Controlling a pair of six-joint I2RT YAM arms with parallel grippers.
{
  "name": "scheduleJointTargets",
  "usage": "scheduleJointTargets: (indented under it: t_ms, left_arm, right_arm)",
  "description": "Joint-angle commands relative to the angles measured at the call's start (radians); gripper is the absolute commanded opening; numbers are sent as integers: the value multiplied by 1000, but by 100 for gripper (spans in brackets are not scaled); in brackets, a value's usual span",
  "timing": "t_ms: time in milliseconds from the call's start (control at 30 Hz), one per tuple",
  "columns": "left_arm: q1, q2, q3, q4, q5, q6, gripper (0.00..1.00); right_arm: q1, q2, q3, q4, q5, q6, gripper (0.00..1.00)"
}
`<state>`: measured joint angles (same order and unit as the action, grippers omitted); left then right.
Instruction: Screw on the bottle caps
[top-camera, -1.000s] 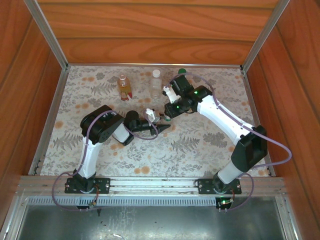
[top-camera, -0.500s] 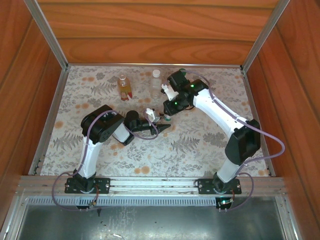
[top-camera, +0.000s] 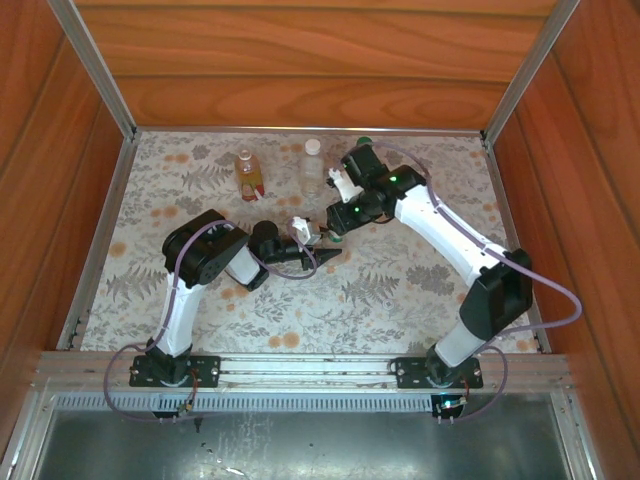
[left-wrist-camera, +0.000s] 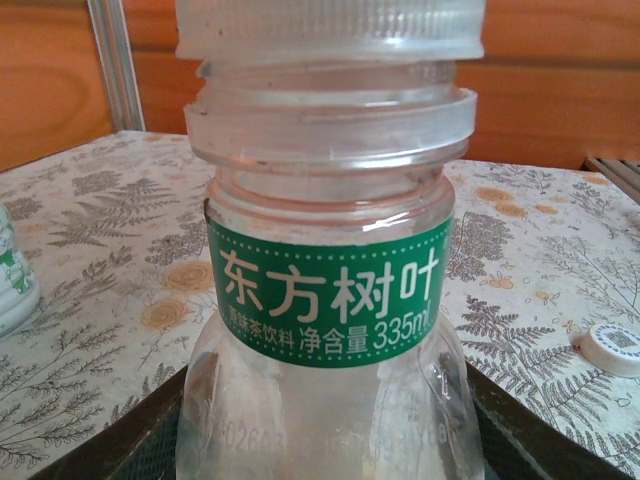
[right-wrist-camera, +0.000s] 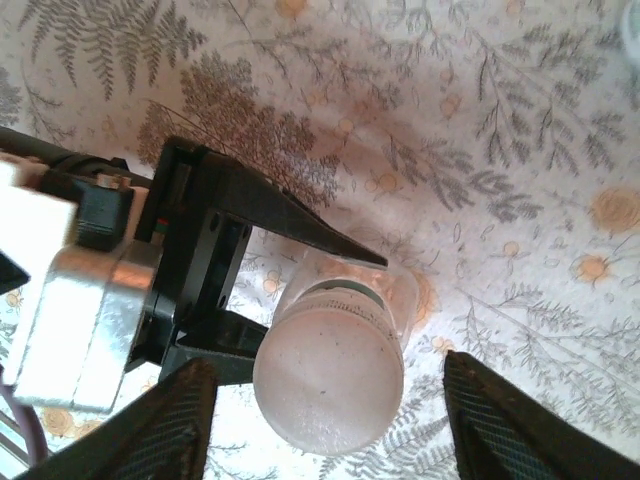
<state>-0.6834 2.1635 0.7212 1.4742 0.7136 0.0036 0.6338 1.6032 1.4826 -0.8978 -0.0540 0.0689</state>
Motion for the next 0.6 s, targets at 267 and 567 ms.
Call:
scheduleJointTargets:
  t_ms: [267, 567]
  left_arm:
    - [-12, 30, -8, -57, 35, -10, 56]
    - [-12, 27, -9, -56, 36, -11, 56]
  right_arm:
    - [-114, -67, -90, 113, -184, 37, 45]
    - [-140, -11, -100, 121, -252, 19, 34]
